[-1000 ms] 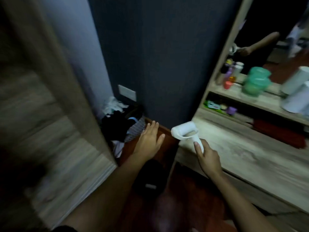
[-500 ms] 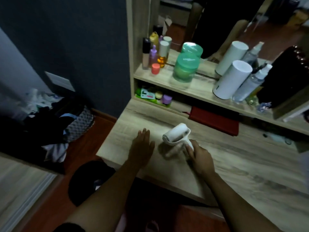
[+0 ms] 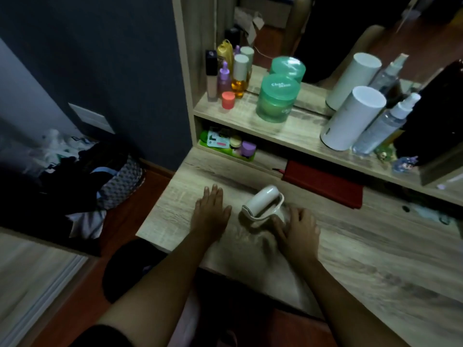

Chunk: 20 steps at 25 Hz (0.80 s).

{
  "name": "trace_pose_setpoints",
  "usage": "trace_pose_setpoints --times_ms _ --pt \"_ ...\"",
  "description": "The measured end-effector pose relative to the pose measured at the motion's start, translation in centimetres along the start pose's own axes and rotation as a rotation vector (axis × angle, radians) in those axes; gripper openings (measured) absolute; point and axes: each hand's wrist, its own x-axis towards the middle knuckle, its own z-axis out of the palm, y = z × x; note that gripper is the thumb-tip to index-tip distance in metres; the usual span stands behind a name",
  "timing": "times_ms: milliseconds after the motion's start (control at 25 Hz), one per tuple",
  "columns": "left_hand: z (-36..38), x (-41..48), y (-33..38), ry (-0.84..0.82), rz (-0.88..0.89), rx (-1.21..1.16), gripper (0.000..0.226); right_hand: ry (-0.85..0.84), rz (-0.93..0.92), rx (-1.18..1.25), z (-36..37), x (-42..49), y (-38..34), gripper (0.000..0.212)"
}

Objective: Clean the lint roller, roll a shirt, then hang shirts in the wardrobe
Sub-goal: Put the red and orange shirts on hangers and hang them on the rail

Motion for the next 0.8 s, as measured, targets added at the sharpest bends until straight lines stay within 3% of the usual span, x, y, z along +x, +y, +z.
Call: trace_pose_setpoints --times_ms 200,360,560,800 --pt "-9.8 -1.9 -2.9 0.173 -0.053 0.030 0.060 0.199 -0.432 0.210 -5.5 2.2 -10.2 0.043" --pt "-21.0 -6.4 -8.0 0.401 -0.134 0.053 0.058 0.260 -0.661 0.332 -10.6 3.5 -24.5 0.043" --pt "-35.1 -16.1 -18.0 0.658 -0.245 0.208 0.059 0.230 -0.960 0.412 -14.8 -1.2 -43.3 0.051" --pt "-51.4 -30.8 -28.0 0.906 -0.276 0.448 0.062 0.346 -1.192 0.582 -20.8 -10.1 -64.4 0.054"
